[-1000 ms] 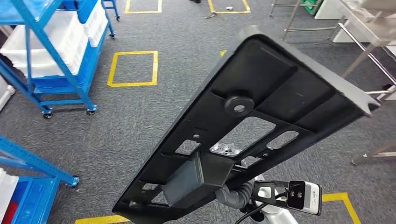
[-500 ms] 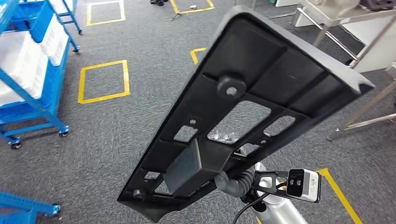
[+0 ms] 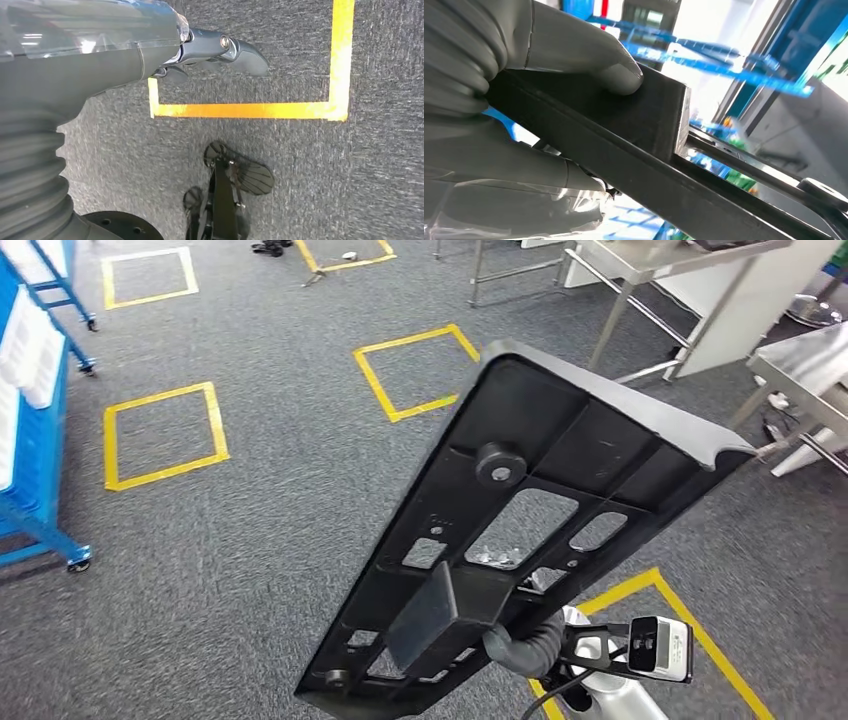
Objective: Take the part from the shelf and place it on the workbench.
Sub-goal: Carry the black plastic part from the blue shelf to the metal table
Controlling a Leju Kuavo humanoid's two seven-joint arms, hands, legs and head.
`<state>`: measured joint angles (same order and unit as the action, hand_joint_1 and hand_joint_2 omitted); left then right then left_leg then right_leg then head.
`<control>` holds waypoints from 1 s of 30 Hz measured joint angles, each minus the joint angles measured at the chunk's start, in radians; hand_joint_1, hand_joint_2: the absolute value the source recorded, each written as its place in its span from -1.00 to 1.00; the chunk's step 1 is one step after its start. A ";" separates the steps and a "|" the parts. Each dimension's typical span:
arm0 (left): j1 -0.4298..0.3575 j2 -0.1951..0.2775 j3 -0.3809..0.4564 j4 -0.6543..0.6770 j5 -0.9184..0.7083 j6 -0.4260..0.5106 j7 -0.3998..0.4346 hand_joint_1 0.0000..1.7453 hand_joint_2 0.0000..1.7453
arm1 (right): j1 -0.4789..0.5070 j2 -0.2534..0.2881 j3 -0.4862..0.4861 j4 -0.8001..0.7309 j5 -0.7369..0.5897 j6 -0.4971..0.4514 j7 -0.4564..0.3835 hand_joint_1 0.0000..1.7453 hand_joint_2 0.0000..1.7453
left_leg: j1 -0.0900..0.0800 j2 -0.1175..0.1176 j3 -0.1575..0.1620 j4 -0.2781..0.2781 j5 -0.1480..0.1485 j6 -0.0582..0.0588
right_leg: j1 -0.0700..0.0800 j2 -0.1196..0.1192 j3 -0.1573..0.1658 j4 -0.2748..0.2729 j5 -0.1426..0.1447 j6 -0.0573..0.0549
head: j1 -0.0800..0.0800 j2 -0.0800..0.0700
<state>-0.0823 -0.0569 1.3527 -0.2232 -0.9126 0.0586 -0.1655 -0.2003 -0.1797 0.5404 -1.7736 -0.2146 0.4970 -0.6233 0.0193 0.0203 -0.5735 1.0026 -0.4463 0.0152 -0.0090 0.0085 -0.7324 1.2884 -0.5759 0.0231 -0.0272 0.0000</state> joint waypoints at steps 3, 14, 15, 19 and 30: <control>0.000 0.000 0.001 0.000 0.001 -0.003 0.000 -1.00 1.00 | 0.012 -0.018 -0.013 0.001 -0.004 0.004 0.000 0.98 1.00 | 0.000 0.035 0.011 0.001 -0.010 -0.005 | -0.004 -0.020 0.049 -0.107 0.083 0.001 | 0.000 0.000; -0.005 0.003 0.004 0.000 0.009 -0.002 0.000 -1.00 1.00 | 0.020 -0.036 -0.023 -0.001 -0.010 0.005 0.000 0.98 1.00 | -0.001 -0.002 -0.068 0.223 -0.145 -0.053 | 0.007 0.008 0.137 -0.279 0.135 -0.056 | 0.000 0.000; -0.002 0.003 0.008 0.000 0.015 0.003 0.000 -1.00 1.00 | 0.022 -0.037 -0.023 -0.001 -0.010 0.008 0.000 0.98 1.00 | -0.002 -0.008 -0.097 0.273 -0.157 -0.052 | 0.008 0.021 0.138 -0.278 0.134 -0.058 | 0.000 0.000; 0.001 0.013 0.021 -0.001 0.037 0.026 0.000 -1.00 1.00 | 0.017 -0.038 -0.021 -0.001 -0.017 0.014 0.000 0.98 1.00 | -0.002 -0.038 -0.057 0.137 -0.044 -0.037 | 0.012 0.074 0.143 -0.272 0.131 -0.056 | 0.000 0.000; 0.003 0.027 0.042 -0.003 0.031 0.002 -0.032 -1.00 1.00 | 0.043 -0.089 -0.057 -0.020 0.007 0.013 0.000 0.98 1.00 | -0.001 0.008 0.013 -0.013 0.001 0.000 | 0.000 0.003 0.010 -0.022 0.006 0.001 | 0.000 0.000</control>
<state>-0.0794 -0.0302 1.3949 -0.2262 -0.8815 0.0604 -0.1978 -0.1577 -0.2686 0.4835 -1.7931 -0.2074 0.5098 -0.6233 0.0182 0.0283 -0.5607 0.9894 -0.4452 0.0154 -0.0094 0.0111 -0.7226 1.2663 -0.5702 0.0240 -0.0271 0.0000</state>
